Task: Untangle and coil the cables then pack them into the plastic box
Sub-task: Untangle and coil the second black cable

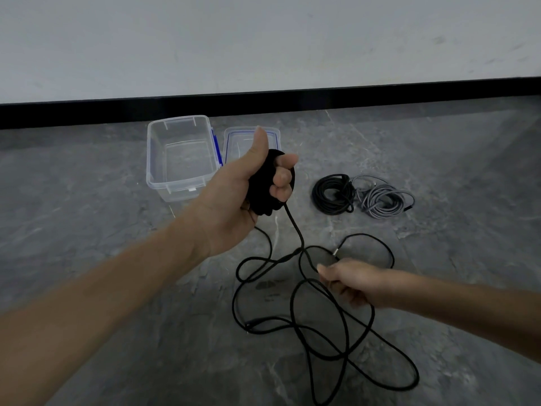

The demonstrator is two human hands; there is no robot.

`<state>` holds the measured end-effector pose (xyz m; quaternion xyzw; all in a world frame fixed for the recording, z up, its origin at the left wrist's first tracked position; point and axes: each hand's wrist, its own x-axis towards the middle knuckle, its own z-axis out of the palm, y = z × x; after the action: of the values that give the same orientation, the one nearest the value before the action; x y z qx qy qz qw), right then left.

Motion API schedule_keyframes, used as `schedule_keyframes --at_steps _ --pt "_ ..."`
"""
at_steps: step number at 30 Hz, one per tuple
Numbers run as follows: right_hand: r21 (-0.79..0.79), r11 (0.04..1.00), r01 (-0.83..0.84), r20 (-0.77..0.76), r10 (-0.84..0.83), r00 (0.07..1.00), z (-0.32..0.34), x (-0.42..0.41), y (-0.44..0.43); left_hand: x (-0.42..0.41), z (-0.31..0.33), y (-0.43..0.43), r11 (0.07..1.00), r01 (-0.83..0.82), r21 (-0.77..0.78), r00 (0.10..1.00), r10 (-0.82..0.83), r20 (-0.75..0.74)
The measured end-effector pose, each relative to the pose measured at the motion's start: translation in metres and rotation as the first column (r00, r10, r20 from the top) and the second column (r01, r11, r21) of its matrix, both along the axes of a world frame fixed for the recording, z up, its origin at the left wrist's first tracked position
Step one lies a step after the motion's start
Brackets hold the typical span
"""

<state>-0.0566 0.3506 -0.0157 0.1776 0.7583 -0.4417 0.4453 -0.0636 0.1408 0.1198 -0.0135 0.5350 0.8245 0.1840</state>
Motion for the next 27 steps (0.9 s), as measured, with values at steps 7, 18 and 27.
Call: schedule_keyframes --at_steps 7,18,27 --pt "0.078 0.996 0.036 0.055 -0.04 0.998 -0.026 -0.001 0.025 -0.007 0.013 -0.006 1.0 -0.018 0.022 0.998 0.019 -0.055" --pt "0.138 0.99 -0.023 -0.188 0.049 0.981 -0.039 -0.012 0.036 -0.004 0.013 0.003 0.998 0.036 0.047 0.998 -0.034 -0.055" --pt "0.236 0.872 -0.43 -0.555 0.484 0.677 -0.004 -0.022 0.0 -0.001 0.013 0.008 0.996 0.073 0.06 0.996 -0.071 -0.046"
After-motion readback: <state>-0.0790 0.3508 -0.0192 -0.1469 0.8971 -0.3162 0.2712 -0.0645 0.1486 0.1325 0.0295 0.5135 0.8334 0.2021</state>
